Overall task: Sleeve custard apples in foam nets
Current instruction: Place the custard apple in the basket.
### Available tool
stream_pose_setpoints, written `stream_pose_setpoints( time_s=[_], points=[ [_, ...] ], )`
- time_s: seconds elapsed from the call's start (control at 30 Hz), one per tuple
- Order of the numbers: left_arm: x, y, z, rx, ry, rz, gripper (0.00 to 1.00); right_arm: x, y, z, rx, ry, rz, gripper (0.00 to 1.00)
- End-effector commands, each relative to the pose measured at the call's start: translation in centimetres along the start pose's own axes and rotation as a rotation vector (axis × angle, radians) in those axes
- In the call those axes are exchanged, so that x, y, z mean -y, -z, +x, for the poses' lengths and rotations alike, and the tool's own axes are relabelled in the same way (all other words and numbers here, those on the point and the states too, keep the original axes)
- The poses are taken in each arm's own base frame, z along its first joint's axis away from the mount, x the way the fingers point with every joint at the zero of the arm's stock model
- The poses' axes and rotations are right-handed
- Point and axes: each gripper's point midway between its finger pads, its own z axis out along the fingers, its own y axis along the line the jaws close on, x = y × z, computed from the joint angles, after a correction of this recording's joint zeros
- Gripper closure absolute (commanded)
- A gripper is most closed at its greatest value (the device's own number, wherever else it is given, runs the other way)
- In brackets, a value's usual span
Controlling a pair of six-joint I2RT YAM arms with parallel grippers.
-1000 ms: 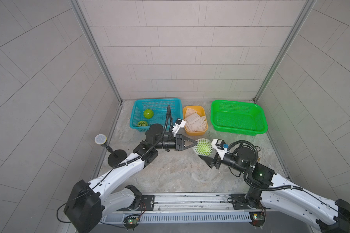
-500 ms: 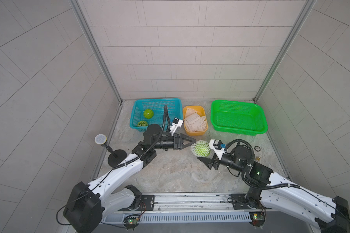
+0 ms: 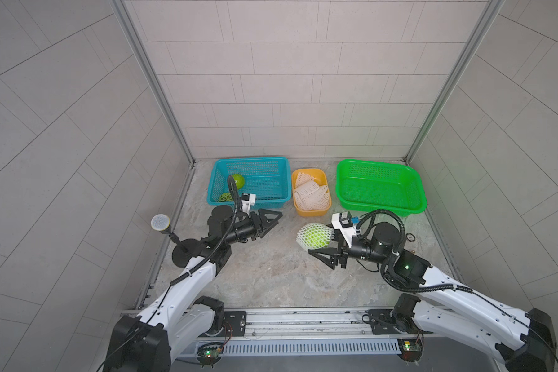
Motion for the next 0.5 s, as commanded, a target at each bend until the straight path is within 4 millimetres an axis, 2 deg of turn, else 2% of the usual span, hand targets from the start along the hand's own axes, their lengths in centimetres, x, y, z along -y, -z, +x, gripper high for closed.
stream_pose_setpoints(
  time_s=[0.0, 0.13, 0.23, 0.3, 0.43, 0.47],
  points=[
    [0.3, 0.5, 0.3, 0.006, -0.047, 0.002, 0.37, -2.1, 0.2, -3.0, 0.091, -0.048, -0.153, 0.21],
    [0.9, 0.8, 0.5, 0.001, -0.071, 0.014, 0.37, -2.1, -0.2, -2.9, 0.074, -0.066, -0.181, 0.21],
    [1.0, 0.9, 0.6, 0.0, -0.081, 0.014, 0.34, -1.0, -0.2, -2.7, 0.081, -0.067, -0.126, 0.21],
    [0.9, 0.9, 0.6, -0.002, -0.083, 0.009, 0.34, 0.6, 0.1, -2.6, 0.082, -0.065, -0.048, 0.21],
    [0.8, 0.9, 0.6, -0.004, -0.101, -0.005, 0.31, 5.9, 1.6, -2.0, 0.062, -0.08, 0.204, 0.22],
    [0.9, 1.0, 0.6, -0.003, -0.106, -0.008, 0.31, 6.9, 2.1, -3.3, 0.085, -0.073, 0.255, 0.21]
  ],
)
